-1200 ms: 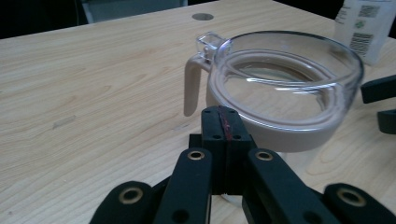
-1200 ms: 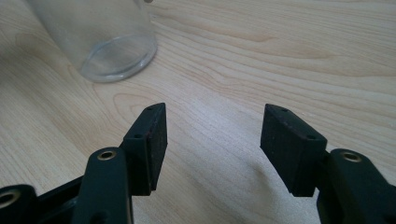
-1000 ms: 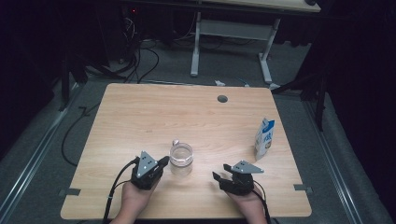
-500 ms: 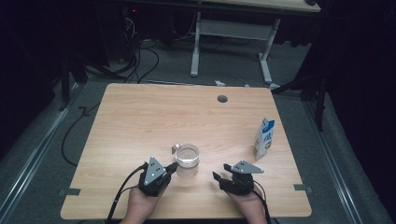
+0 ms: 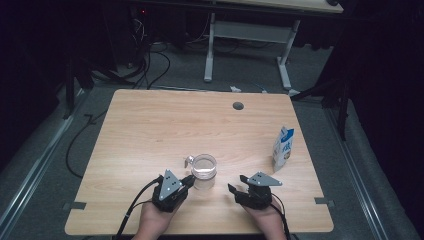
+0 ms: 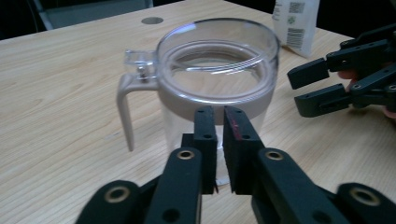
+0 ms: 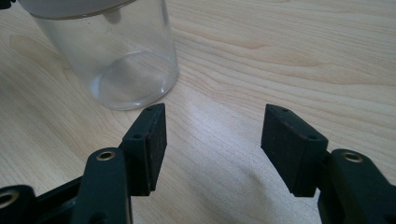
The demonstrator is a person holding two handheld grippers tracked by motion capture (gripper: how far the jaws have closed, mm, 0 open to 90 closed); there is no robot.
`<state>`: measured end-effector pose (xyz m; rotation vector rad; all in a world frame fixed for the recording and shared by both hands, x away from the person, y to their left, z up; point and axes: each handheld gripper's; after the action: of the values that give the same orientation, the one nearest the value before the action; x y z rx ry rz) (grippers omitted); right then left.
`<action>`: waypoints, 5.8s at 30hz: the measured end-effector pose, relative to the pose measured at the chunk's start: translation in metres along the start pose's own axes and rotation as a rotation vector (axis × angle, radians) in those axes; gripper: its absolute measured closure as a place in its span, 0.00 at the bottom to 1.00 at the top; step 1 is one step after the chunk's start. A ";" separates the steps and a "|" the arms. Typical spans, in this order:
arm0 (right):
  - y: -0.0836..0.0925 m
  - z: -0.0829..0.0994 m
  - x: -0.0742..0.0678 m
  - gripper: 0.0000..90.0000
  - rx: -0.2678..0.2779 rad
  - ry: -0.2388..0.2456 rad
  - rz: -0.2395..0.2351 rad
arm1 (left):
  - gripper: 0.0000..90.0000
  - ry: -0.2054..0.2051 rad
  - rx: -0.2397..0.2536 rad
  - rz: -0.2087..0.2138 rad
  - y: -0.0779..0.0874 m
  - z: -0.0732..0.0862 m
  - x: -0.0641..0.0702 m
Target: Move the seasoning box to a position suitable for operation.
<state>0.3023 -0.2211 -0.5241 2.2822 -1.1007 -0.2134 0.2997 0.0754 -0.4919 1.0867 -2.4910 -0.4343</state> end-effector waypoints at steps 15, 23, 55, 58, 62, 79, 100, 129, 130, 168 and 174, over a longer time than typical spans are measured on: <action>-0.006 -0.004 -0.007 0.51 -0.005 0.047 0.025 | 0.59 0.026 -0.005 -0.034 0.009 -0.016 -0.031; -0.009 -0.004 -0.008 0.49 -0.018 0.061 0.026 | 0.65 0.032 -0.003 -0.006 0.003 -0.030 -0.037; -0.009 -0.004 -0.007 0.45 -0.028 0.046 0.000 | 1.00 0.001 0.010 -0.029 -0.024 -0.057 -0.034; -0.009 -0.004 -0.007 0.45 -0.025 0.047 -0.001 | 1.00 0.002 0.014 -0.033 -0.025 -0.056 -0.034; -0.009 -0.004 -0.008 0.45 -0.026 0.049 -0.006 | 1.00 0.002 0.018 -0.033 -0.025 -0.056 -0.033; 0.000 -0.034 -0.012 0.56 0.060 0.093 0.034 | 1.00 -0.011 0.033 -0.038 -0.024 -0.053 -0.033; -0.009 -0.042 -0.006 0.97 0.091 0.092 0.018 | 1.00 -0.006 0.043 -0.038 -0.023 -0.051 -0.032; -0.001 -0.053 -0.022 1.00 0.133 0.162 -0.008 | 1.00 -0.014 0.041 -0.047 -0.024 -0.050 -0.033; 0.000 -0.053 -0.023 1.00 0.138 0.163 -0.010 | 1.00 -0.013 0.041 -0.047 -0.024 -0.050 -0.033; 0.007 -0.068 -0.037 1.00 0.199 0.191 -0.027 | 1.00 0.071 0.019 0.057 0.003 -0.004 -0.010; 0.008 -0.068 -0.037 1.00 0.199 0.191 -0.026 | 1.00 0.070 0.019 0.064 0.001 -0.004 -0.006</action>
<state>0.2988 -0.1668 -0.4683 2.4333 -1.0328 0.1077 0.3051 0.0800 -0.4896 1.0087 -2.4652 -0.3485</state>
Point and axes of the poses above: each handheld gripper's, and its own axes: y roughly backward along the jaws, z roughly out of its underside, x roughly to its right, and after that the axes turned 13 degrees about y, right-handed
